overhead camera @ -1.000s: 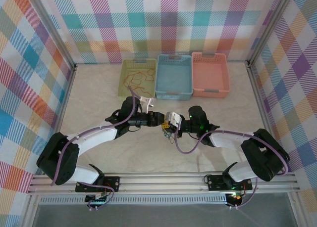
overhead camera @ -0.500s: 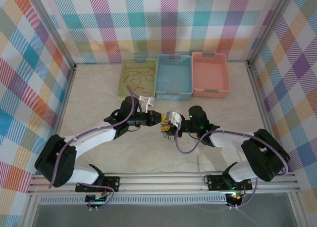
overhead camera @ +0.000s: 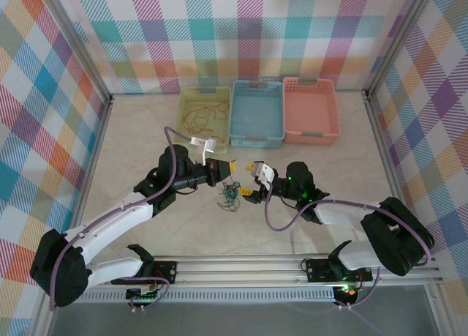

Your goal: Untangle the cables

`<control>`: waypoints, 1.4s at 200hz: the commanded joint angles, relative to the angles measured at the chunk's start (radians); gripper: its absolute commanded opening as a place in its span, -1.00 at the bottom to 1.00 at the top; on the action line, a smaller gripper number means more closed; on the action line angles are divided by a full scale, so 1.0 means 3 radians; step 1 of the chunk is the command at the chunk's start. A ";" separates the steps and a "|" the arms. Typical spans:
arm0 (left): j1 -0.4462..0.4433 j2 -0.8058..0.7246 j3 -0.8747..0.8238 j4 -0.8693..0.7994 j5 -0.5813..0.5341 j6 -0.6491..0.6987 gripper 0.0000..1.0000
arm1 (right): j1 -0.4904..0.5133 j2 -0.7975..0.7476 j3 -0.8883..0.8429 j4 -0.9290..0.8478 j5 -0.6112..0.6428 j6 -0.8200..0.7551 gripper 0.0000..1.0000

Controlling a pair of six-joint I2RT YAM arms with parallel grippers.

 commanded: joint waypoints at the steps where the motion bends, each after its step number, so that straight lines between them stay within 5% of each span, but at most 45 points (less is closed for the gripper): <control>1: -0.0043 -0.0022 0.0005 0.0087 0.0191 0.0028 -1.00 | -0.0027 0.0064 -0.0041 0.0520 -0.0195 0.0264 0.48; 87: -0.0311 0.0057 0.0171 0.0055 0.0377 0.0019 -1.00 | -0.0022 0.0342 0.0077 0.0769 -0.0404 0.0593 0.27; 174: -0.0481 -0.0119 0.1100 -0.0823 0.0290 0.0051 -1.00 | -0.0022 0.0361 0.0128 0.0564 -0.0316 0.0492 -0.51; 280: -0.0483 -0.0074 0.2771 -0.1797 0.0075 0.0254 -1.00 | -0.0028 0.0429 0.0291 0.0110 0.0021 0.0435 -0.63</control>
